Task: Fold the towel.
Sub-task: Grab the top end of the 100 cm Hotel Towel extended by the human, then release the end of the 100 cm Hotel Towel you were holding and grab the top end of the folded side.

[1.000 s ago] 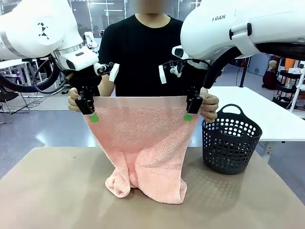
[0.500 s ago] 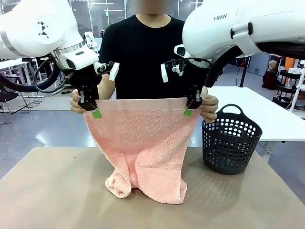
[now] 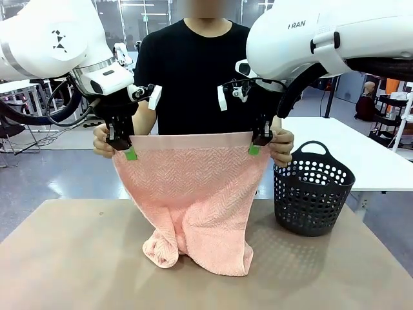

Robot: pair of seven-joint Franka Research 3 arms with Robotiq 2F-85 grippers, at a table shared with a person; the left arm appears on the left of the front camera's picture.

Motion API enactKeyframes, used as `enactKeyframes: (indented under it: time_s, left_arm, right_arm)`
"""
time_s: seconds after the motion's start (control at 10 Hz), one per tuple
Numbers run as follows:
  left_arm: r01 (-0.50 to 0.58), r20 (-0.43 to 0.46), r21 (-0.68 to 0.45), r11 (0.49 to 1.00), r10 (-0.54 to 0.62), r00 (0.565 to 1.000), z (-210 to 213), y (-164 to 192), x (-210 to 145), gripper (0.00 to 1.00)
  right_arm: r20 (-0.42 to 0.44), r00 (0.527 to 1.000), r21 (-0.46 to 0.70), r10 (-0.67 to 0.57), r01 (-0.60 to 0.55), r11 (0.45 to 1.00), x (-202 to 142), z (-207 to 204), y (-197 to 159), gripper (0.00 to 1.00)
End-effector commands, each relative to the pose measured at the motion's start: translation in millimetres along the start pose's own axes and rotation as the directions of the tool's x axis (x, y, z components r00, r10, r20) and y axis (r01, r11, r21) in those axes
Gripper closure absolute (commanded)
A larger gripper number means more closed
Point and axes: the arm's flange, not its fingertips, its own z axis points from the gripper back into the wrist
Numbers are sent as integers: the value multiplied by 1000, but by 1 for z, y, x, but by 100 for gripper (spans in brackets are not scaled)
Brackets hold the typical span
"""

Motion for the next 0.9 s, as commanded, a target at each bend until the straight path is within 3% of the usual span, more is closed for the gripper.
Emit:
enactKeyframes:
  time_s: [0.0,0.8]
  left_arm:
    - [3,-1,0,1000,-3,1000,0,0,0,100]
    - [3,-1,0,1000,-3,1000,0,0,0,100]
  right_arm:
    - [-3,1000,5,1,-1,1000,-1,-1,1,100]
    - [-3,1000,5,1,-1,1000,-1,-1,1,100]
